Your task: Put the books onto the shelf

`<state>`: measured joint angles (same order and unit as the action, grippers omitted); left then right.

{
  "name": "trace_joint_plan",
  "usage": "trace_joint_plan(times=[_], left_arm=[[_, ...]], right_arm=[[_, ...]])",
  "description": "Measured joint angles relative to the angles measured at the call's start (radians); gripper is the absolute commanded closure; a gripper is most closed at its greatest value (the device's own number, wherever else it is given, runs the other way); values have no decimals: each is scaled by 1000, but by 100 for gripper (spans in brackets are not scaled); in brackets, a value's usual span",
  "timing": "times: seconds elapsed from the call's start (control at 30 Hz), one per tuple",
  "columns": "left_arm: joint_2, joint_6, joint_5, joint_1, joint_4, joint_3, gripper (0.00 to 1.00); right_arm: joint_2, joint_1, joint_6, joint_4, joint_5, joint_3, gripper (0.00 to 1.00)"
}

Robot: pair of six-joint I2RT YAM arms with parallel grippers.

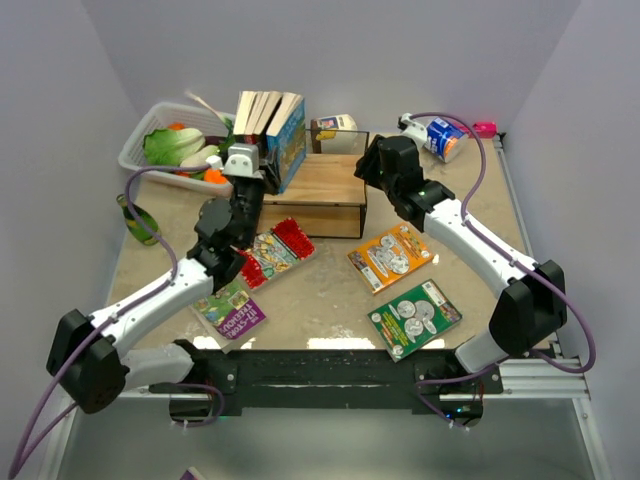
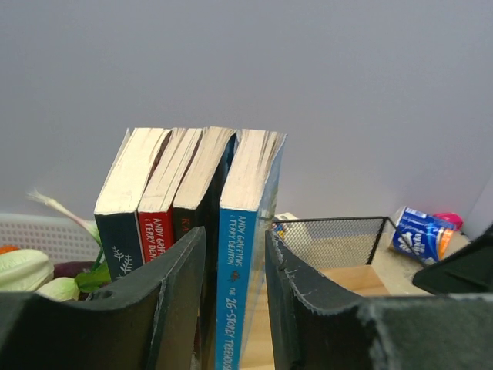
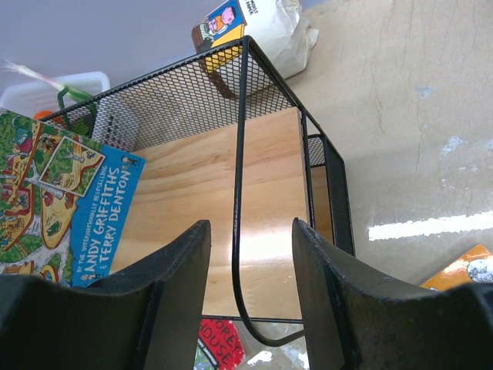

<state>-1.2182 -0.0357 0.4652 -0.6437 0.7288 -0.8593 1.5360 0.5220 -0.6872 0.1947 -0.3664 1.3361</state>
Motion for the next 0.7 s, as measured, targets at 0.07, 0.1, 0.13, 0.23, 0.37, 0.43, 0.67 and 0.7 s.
trace_joint_plan(times=[0.07,0.1,0.13,0.23,0.37,0.43,0.67,0.7], left_arm=[[47,2,11,-33,-14,12,58],[65,2,19,-49,-15,15,60],[81,2,26,-63,-19,18,67],[122,16,40,-100,-44,25,90],[146,55,24,-141,-66,31,100],[121,71,5,-161,-65,24,100],[-153,96,-43,-182,-68,-95,100],[-192,97,-42,-182,-71,-116,100]], right_arm=[[0,0,0,0,0,0,49],[0,0,0,0,0,0,49],[0,0,0,0,0,0,50],[0,0,0,0,0,0,50],[0,0,0,1,3,0,54],[0,0,0,1,5,0,57],[0,0,0,4,21,0,70],[0,0,0,5,21,1,71]])
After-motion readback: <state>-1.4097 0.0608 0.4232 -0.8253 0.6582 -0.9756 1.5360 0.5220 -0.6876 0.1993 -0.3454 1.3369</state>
